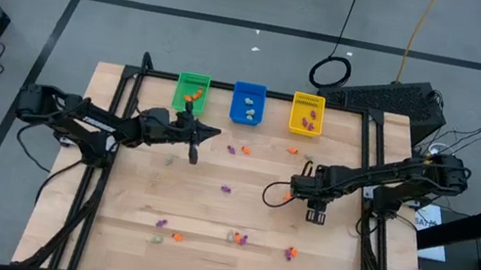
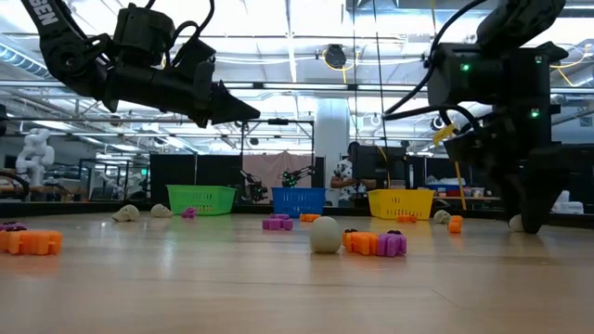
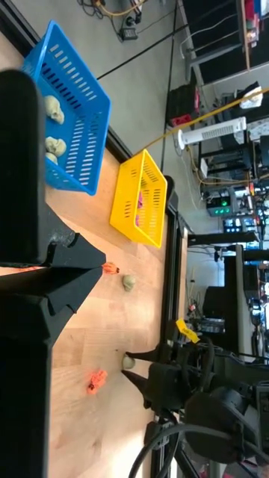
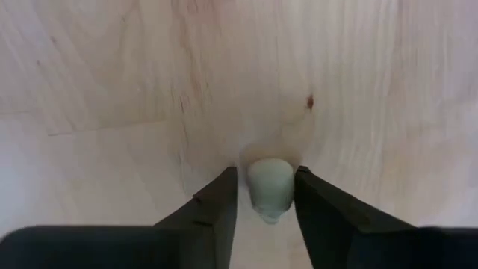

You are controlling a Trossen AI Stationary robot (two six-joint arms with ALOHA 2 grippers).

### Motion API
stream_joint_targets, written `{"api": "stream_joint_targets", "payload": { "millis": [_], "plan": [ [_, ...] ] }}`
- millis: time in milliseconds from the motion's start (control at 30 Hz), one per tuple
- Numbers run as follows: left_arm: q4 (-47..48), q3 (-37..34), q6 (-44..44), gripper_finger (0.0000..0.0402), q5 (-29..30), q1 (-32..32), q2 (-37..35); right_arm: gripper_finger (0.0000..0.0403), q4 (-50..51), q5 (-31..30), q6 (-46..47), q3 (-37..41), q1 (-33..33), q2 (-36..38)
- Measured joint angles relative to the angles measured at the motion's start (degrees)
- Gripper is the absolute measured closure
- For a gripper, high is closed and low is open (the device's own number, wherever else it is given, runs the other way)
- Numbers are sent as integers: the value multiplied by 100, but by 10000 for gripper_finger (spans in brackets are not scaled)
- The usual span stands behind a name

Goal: Sort Halloween decoration
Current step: Put the white skull toy into the blue bin

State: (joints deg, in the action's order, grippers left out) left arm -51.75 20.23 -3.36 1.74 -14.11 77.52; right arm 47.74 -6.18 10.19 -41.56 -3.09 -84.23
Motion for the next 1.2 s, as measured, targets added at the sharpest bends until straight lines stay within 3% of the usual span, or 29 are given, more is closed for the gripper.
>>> {"api": "stream_joint_targets", "payload": {
  "millis": [200, 533, 733, 967, 1200],
  "plan": [
    [2, 0, 0, 402, 0, 0, 1, 348, 33, -1, -39, 0, 52, 2],
    [-22, 2, 0, 402, -2, 0, 0, 350, -41, -151, 58, -330, 52, 407],
    [-28, 2, 2, 402, 0, 0, 0, 350, -801, -324, 64, -799, 158, 545],
    [-35, 2, 7, 402, -2, 0, 2, 350, -2093, -851, -303, -1553, 961, 148],
    [-42, 2, 128, 402, -2, 4, 2, 350, -2638, -874, -1367, -3031, 2150, -1124]
  ]
}}
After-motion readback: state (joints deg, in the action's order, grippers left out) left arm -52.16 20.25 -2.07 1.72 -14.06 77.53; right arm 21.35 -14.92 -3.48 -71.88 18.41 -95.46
